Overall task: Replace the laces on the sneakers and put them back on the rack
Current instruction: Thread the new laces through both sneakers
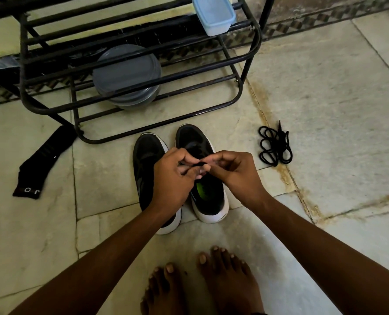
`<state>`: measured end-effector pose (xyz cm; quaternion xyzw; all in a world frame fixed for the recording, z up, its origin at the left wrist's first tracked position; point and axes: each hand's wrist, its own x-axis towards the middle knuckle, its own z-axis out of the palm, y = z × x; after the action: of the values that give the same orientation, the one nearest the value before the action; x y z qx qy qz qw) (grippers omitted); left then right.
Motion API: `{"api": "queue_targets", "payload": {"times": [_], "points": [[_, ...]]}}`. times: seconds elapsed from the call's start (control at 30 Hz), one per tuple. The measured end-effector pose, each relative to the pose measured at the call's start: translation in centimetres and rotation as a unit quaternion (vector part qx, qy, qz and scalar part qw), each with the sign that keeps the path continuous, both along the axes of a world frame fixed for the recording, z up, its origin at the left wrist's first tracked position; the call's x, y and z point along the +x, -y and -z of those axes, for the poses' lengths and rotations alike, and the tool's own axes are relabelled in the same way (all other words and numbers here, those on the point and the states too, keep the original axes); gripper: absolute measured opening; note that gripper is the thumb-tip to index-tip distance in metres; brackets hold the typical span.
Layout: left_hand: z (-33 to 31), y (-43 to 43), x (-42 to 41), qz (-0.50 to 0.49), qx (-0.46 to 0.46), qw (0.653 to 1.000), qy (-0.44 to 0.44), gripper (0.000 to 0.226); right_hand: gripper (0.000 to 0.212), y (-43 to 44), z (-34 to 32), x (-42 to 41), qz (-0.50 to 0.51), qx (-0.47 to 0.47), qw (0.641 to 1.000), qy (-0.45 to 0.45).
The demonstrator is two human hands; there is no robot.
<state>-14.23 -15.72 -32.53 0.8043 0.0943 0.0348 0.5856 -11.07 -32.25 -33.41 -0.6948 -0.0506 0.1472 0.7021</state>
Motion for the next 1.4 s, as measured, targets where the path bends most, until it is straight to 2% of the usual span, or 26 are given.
{"api": "queue_targets", "payload": {"times": [0.2, 0.3, 0.4, 0.5, 0.6, 0.77, 0.9, 0.97, 1.13, 1.3, 1.4], "points": [[-0.2, -0.2, 0.0, 0.008, 0.026, 1.0, 0.013, 0.012, 0.005, -0.4, 0.6, 0.2, -0.001, -0.06, 0.998, 0.037], [-0.5, -0.8, 0.0, 0.005, 0.034, 0.999, 0.018, 0.016, 0.006, -0.6, 0.7, -0.2, 0.001, -0.113, 0.989, 0.097], [-0.3, -1.8, 0.2, 0.029, 0.104, 0.993, 0.042, 0.012, 0.007, -0.3, 0.7, -0.3, 0.016, -0.194, 0.967, 0.166], [-0.3, -3.4, 0.6, 0.042, 0.178, 0.982, 0.042, 0.01, 0.009, 0.8, 0.7, 0.2, 0.016, -0.22, 0.963, 0.152], [-0.7, -5.0, 1.0, 0.104, 0.24, 0.964, 0.035, 0.007, 0.01, 2.1, 0.6, 0.5, -0.003, -0.231, 0.963, 0.139], [-1.3, -5.3, 1.3, 0.119, 0.202, 0.972, -0.005, 0.008, 0.021, 2.8, 0.8, 1.0, -0.054, -0.247, 0.961, 0.109], [-1.1, -4.6, 1.1, 0.113, 0.163, 0.979, -0.039, 0.005, 0.014, 2.5, 1.3, 0.9, -0.081, -0.267, 0.948, 0.153], [-1.0, -4.4, 0.9, 0.1, 0.163, 0.981, -0.033, 0.005, 0.012, 2.4, 1.3, 0.7, -0.095, -0.267, 0.942, 0.179], [-0.9, -4.2, 0.6, 0.101, 0.159, 0.982, -0.006, 0.005, 0.03, 2.7, 1.9, 0.4, -0.141, -0.281, 0.929, 0.193], [-0.3, -4.2, 0.4, 0.085, 0.142, 0.986, -0.021, 0.016, 0.014, 3.0, 2.6, 0.4, -0.118, -0.279, 0.933, 0.195], [-0.4, -4.2, 0.6, 0.085, 0.144, 0.985, -0.032, 0.013, 0.012, 2.6, 2.5, 0.5, -0.116, -0.295, 0.923, 0.217]]}}
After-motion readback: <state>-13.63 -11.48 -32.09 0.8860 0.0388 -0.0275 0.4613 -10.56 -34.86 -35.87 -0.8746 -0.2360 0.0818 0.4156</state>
